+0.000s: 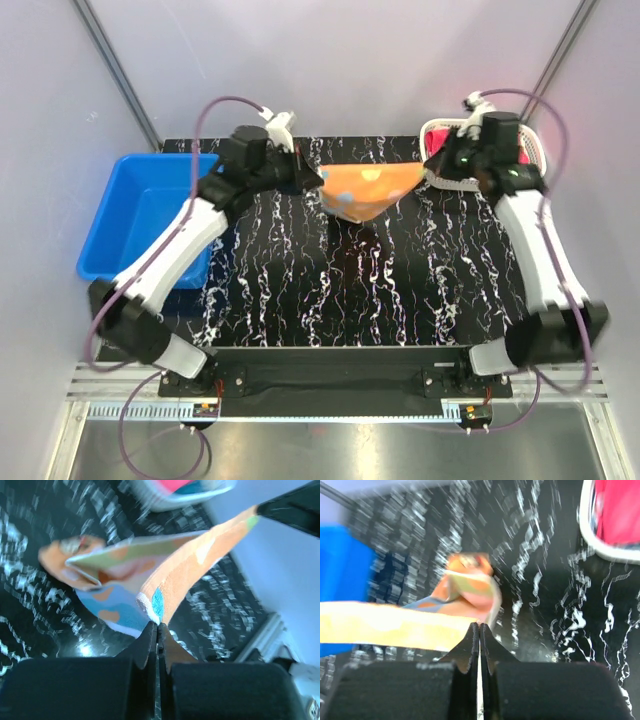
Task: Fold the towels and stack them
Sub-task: Flatten out the crumpled towel, then fold the towel
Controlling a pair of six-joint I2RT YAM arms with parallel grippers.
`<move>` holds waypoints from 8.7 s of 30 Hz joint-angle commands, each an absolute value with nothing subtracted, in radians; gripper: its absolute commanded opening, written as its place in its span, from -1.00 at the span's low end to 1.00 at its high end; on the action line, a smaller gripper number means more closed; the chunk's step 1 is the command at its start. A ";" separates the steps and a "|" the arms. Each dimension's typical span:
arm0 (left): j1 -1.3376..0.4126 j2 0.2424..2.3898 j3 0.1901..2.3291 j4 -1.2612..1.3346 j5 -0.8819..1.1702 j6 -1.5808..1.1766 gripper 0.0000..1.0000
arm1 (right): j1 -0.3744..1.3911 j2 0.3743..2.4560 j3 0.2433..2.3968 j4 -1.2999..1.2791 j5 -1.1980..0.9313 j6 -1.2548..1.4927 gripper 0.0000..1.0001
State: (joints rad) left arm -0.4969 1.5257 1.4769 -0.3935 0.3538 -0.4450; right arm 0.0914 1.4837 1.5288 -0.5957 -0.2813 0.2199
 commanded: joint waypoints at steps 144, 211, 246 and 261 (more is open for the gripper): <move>-0.517 1.488 0.697 -0.201 0.275 -0.661 -0.31 | 0.324 1.256 0.525 -0.295 -0.301 0.811 -0.22; -0.543 1.560 0.831 -0.267 0.272 -0.575 -1.00 | 0.535 1.200 0.529 -0.333 -0.037 0.868 -0.92; -0.543 1.345 0.783 -0.542 0.256 -0.555 -1.00 | 0.583 0.965 0.485 -0.381 -0.247 0.977 -1.00; -0.543 1.430 0.736 -0.472 0.232 -0.558 -1.00 | 0.601 0.994 0.368 -0.313 -0.299 0.951 -1.00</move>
